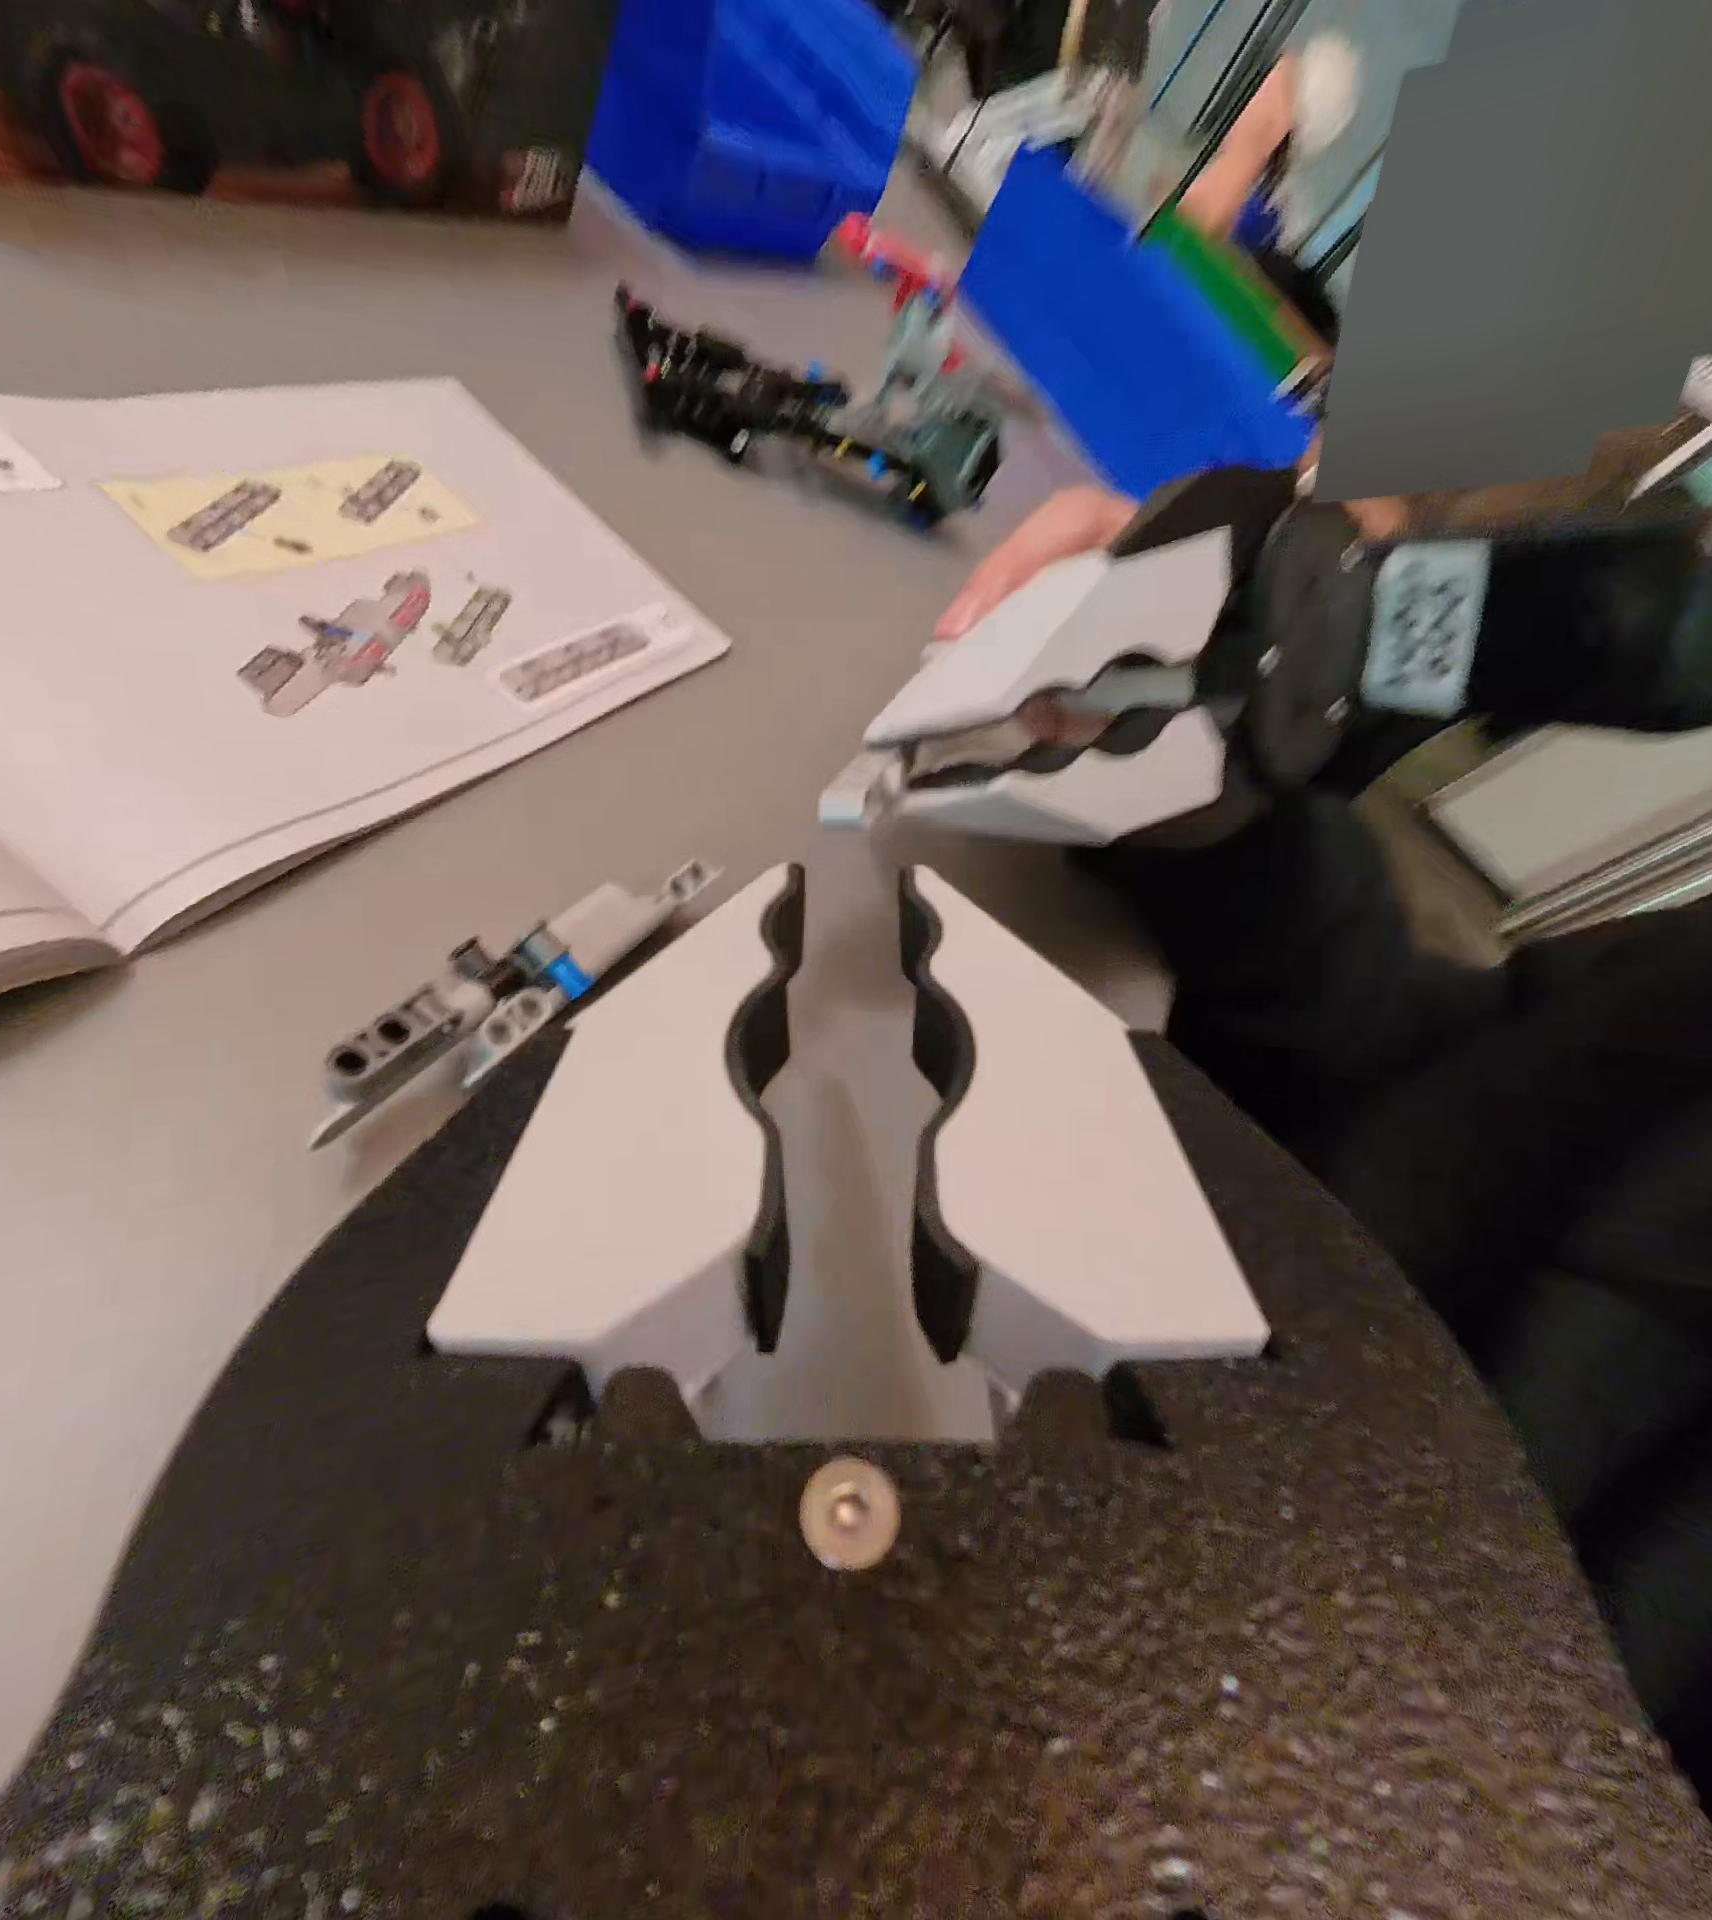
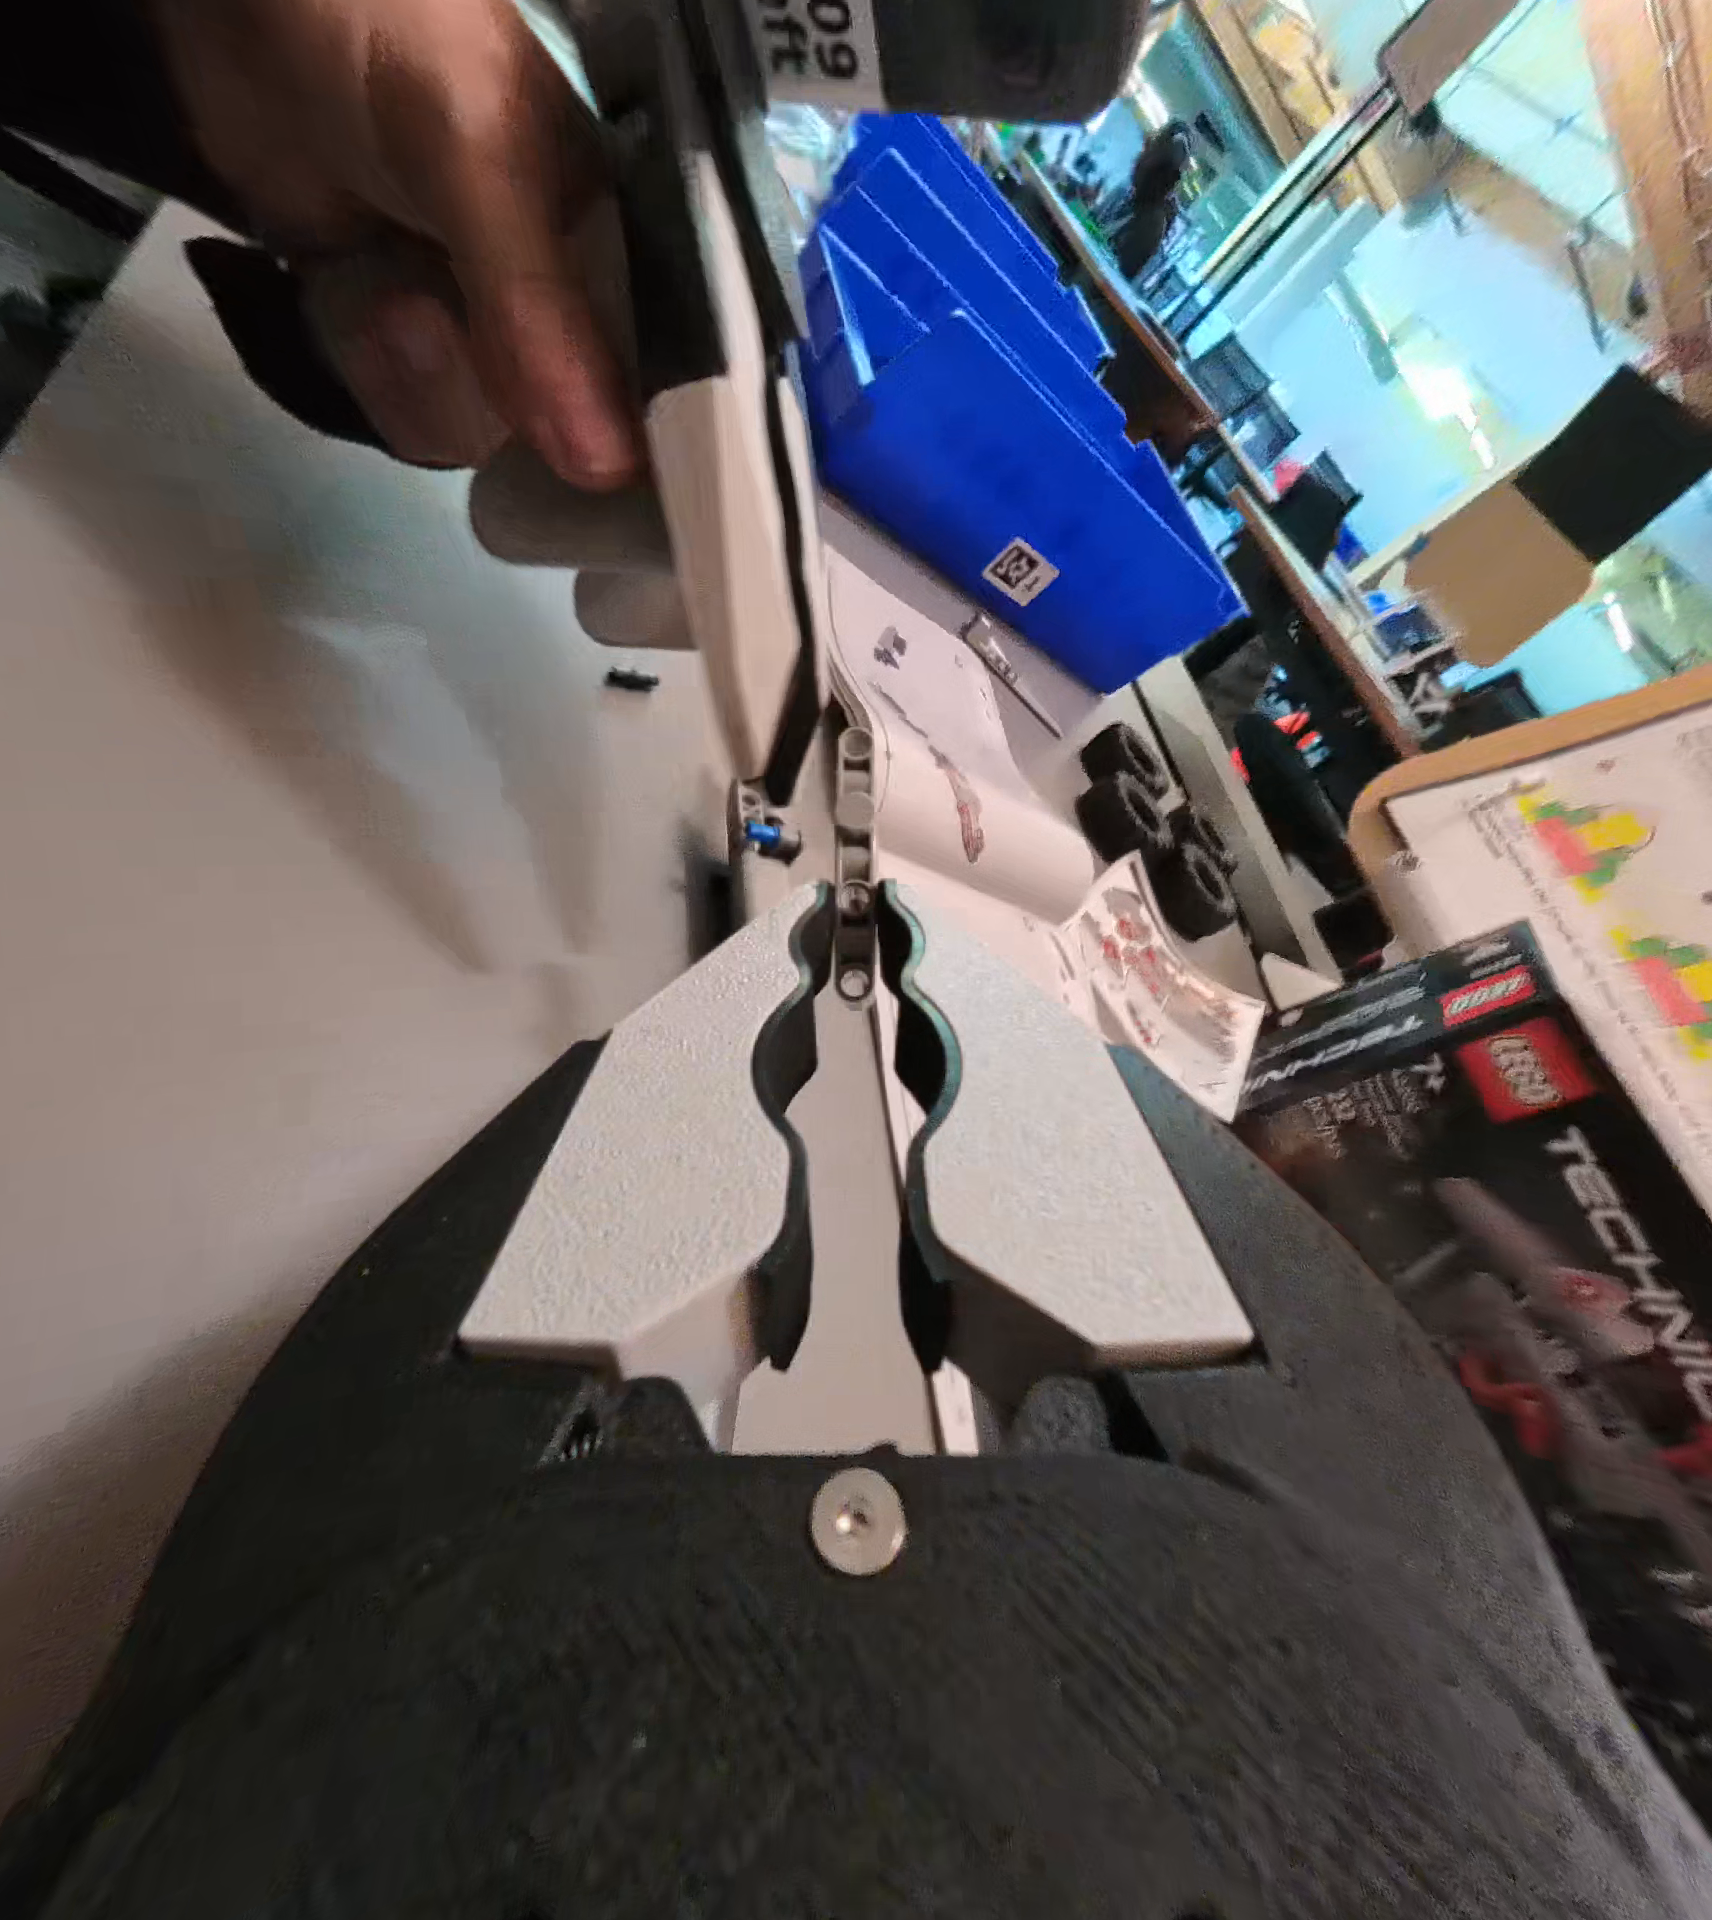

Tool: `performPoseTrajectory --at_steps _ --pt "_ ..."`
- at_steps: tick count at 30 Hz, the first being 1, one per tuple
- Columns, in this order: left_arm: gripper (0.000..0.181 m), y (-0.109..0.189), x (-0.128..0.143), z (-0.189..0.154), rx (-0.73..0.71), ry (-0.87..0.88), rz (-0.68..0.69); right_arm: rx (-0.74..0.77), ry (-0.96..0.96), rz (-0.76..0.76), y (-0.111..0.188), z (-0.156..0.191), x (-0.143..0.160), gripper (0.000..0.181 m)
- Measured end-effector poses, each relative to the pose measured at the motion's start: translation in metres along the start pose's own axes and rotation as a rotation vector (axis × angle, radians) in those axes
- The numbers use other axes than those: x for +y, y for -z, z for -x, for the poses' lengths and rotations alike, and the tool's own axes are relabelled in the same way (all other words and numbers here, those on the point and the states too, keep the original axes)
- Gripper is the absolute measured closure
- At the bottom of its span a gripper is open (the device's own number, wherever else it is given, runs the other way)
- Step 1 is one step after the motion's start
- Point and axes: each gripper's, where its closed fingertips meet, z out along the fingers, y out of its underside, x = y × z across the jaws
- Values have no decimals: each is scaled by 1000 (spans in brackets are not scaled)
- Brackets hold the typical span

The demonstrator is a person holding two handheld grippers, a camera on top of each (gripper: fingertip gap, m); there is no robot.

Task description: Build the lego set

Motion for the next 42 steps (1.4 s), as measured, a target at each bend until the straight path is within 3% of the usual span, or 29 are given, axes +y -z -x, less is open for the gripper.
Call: performPoseTrajectory --at_steps 2,9,13,16,19,22,25,31,36,42 --pt "166 4 -10 -6 46 39 -53 11 55 1 -1 1 -5 174" --pt "174 6 -7 -6 26 25 -12 24 145 4 -1 2 -13 175" --pt "175 6 -9 -9 22 -60 -29 23 145 20 0 1 -13 175" --pt "176 10 -12 -5 -29 -213 -57 3 -54 -74 4 -4 -21 168" --pt "176 15 -20 -18 17 -329 -134 -27 -401 -281 19 -22 -37 154" --pt "176 20 -29 -35 77 -417 -237 -182 -773 -421 27 -28 -41 138" --pt "176 18 -31 -51 143 -463 -277 -341 -908 -438 25 -12 -42 130" --pt "176 4 -22 -53 147 -488 -247 -431 -826 -490 21 5 -60 158" --pt "176 6 -19 -50 141 -504 -231 -415 -854 -561 26 -2 -60 165" --pt "175 4 -14 -46 128 -489 -204 -425 -806 -530 24 2 -57 171"
